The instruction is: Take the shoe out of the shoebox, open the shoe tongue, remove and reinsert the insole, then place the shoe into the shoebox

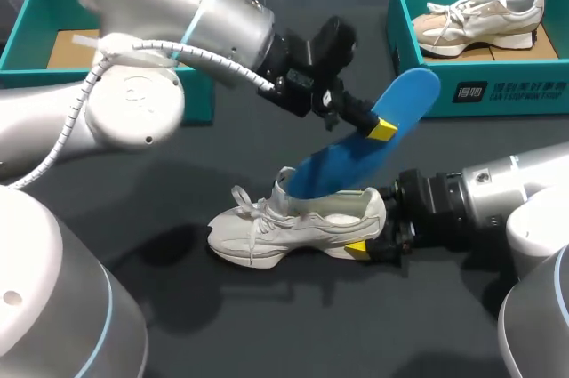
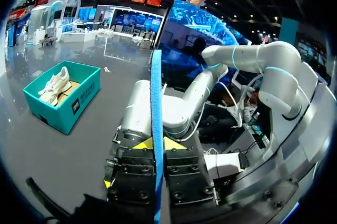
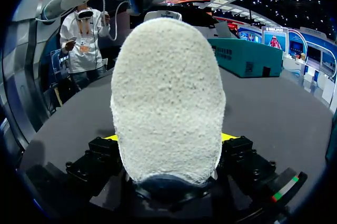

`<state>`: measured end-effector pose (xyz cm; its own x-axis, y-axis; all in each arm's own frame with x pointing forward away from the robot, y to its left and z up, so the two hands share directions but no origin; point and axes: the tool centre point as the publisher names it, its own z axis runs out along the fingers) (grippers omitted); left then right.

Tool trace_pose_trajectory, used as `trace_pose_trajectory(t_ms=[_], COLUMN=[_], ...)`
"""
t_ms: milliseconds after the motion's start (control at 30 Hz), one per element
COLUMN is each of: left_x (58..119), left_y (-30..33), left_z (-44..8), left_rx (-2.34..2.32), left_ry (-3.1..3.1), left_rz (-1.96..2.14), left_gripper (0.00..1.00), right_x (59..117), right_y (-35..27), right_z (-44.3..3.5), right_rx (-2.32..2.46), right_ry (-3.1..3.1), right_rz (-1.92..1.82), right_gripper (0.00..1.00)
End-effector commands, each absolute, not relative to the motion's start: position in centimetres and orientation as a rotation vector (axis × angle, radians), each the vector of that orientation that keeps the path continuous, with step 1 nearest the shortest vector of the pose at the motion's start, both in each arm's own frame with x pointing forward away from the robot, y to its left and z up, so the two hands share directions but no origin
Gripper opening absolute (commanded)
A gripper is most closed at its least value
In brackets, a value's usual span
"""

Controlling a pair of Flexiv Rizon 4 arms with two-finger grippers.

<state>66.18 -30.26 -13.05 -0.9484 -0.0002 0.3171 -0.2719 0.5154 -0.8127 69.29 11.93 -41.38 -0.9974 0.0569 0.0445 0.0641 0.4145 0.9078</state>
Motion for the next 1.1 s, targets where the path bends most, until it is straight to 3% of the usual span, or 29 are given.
trace_pose_trajectory(t_ms=[33,367,1100], left_x=[64.5,63.8,60.9], left_y=[-25.8,-19.5,-17.2], left_z=[-10.5,-3.4,-2.6], left_rx=[0.283,0.394,0.339], left_ry=[-2.343,-2.139,-2.074], left_rz=[1.65,1.827,1.921], left_gripper=[0.0,0.0,0.0], right_x=[69.2,69.2,69.2], right_y=[12.0,12.0,12.0], right_z=[-41.4,-41.4,-41.4], right_rx=[-0.114,-0.114,-0.114], right_ry=[-2.641,-2.641,-2.641], right_rz=[-1.686,-1.686,-1.686], right_gripper=[0.0,0.0,0.0])
